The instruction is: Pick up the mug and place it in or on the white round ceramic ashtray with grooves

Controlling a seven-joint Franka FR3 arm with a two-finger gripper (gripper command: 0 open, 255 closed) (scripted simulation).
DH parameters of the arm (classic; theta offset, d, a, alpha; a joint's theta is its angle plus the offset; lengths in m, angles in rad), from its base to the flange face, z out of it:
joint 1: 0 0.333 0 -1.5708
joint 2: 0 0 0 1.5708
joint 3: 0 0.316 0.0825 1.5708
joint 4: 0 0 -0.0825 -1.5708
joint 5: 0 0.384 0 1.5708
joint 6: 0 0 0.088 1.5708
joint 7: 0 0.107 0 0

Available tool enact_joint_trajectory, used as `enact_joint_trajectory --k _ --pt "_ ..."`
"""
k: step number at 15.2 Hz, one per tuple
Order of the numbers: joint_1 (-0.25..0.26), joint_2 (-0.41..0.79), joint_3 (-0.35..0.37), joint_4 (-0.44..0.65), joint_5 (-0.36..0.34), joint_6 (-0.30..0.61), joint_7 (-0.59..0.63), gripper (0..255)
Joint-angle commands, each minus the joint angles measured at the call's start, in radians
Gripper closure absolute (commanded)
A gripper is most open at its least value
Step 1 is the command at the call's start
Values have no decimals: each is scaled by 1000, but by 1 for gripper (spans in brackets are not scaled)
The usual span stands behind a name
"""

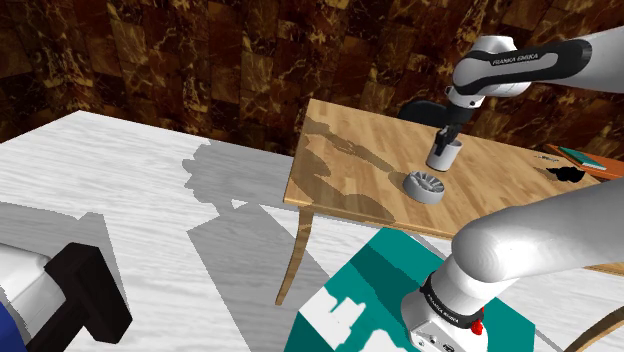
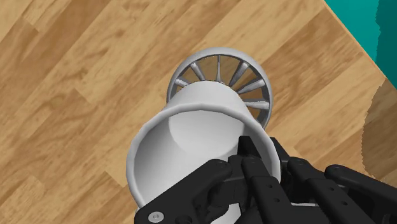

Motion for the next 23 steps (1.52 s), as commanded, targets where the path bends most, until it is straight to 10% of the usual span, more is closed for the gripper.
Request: enact_joint_trajectory --k 1,18,19,23 --pt "0 10 -7 -17 -3 28 1 255" --pt "0 70 -45 -107 -18 177 8 255" --pt "0 70 -45 -107 -18 177 8 0" --pt "0 70 -45 -107 -18 177 8 0"
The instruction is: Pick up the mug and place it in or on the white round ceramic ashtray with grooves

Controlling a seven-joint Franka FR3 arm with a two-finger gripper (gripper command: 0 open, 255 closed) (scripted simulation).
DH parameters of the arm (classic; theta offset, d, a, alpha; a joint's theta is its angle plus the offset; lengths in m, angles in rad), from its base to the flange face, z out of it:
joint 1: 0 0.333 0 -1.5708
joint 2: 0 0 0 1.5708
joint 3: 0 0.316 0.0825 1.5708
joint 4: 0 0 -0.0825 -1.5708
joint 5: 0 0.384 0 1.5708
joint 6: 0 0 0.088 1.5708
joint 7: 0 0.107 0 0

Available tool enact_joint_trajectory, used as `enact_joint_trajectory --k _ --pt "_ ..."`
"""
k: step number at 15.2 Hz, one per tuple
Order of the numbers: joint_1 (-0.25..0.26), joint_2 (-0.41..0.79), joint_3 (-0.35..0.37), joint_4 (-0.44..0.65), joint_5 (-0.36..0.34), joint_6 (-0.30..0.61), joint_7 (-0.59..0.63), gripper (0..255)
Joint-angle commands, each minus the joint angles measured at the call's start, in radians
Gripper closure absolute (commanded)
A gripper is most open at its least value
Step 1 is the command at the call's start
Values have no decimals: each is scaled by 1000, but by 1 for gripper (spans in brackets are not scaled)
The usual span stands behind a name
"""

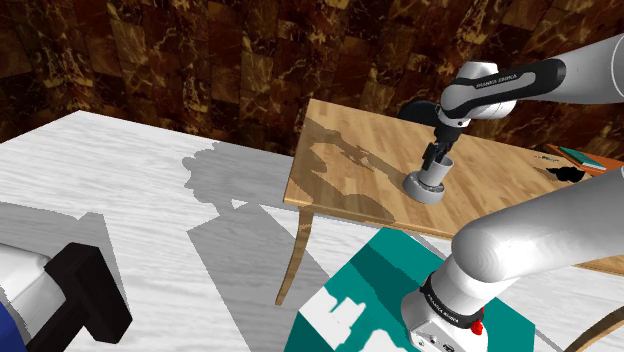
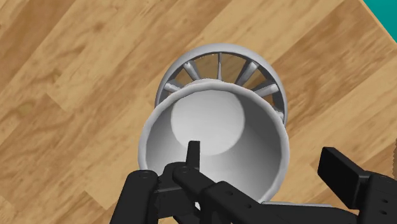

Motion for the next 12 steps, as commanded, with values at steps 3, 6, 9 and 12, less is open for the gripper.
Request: enact_joint_trajectory --k 3,6,9,12 --pt "1 -34 23 42 8 -77 2 0" --pt "4 -58 42 84 17 -143 2 0" --pt "4 -58 42 84 17 -143 2 0" --pt "4 -58 42 84 17 -143 2 0"
